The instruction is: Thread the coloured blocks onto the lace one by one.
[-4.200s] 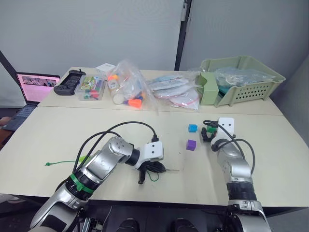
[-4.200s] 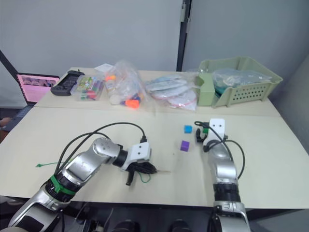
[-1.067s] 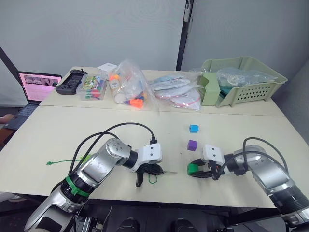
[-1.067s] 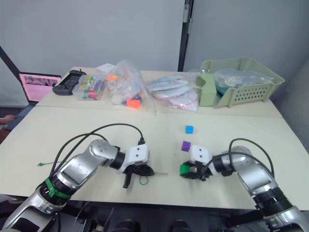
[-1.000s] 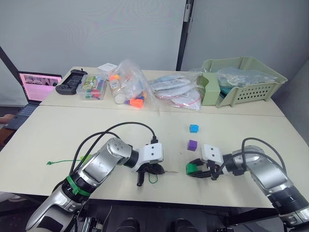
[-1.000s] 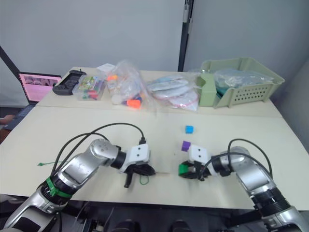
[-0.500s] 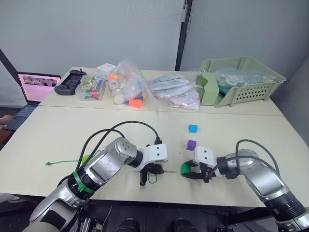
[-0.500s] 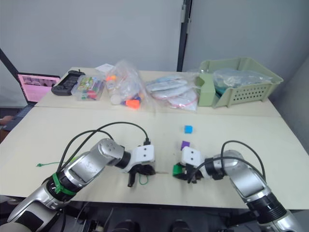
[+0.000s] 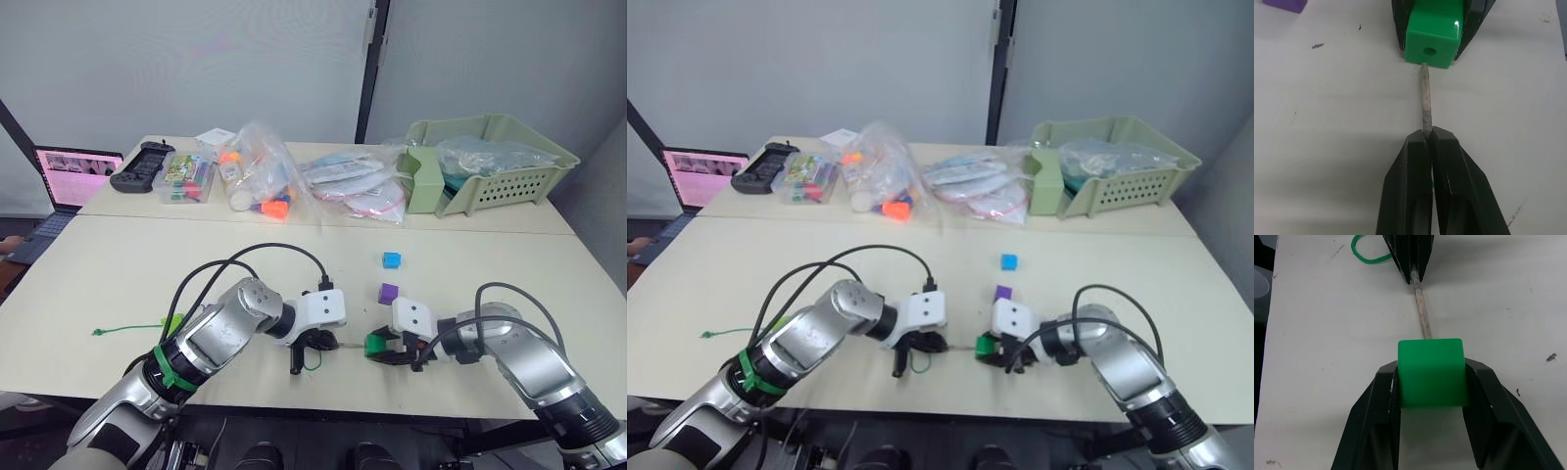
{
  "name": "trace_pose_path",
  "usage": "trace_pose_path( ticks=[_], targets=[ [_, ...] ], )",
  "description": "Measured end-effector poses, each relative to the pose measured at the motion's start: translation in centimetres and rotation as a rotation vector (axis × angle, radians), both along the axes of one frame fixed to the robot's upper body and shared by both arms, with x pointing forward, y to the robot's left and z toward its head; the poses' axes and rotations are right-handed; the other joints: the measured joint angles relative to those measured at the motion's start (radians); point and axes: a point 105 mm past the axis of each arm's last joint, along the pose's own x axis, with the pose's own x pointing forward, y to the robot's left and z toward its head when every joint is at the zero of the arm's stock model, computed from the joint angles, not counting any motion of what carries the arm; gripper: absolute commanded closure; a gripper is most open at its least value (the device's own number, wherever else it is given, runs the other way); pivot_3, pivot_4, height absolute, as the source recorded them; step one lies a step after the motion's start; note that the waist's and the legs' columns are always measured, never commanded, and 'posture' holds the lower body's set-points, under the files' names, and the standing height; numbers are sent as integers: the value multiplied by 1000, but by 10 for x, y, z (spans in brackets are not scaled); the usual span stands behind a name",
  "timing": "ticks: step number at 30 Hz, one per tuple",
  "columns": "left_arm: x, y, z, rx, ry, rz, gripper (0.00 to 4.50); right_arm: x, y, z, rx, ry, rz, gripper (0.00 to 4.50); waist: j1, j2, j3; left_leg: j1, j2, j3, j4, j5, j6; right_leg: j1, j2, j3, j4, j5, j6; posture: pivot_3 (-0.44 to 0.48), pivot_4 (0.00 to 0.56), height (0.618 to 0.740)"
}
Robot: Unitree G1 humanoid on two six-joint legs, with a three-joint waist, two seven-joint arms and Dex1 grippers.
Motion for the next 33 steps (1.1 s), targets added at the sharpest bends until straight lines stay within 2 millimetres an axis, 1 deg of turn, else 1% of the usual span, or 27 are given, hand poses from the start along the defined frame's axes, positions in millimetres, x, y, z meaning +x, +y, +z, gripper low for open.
trace_pose_path(
  ticks=[9,14,33],
  targets=[
    [0,-2,1,-3,-4,1,4500,-2,2,0,-15,2,3,3310,1,0,0,0,0,0,0,0,0,0,0,0,0,0,0,0,150,740],
    [2,-7,6,-9,-23,-13,4500,-3,5,-1,-16,8,3,3310,-1,0,0,0,0,0,0,0,0,0,0,0,0,0,0,0,150,740],
    [1,-8,7,-15,-5,-9,4500,-2,9,-1,-12,9,-8,3310,-2,0,0,5,1,0,0,0,0,4,1,0,1,0,0,0,150,740]
  ],
)
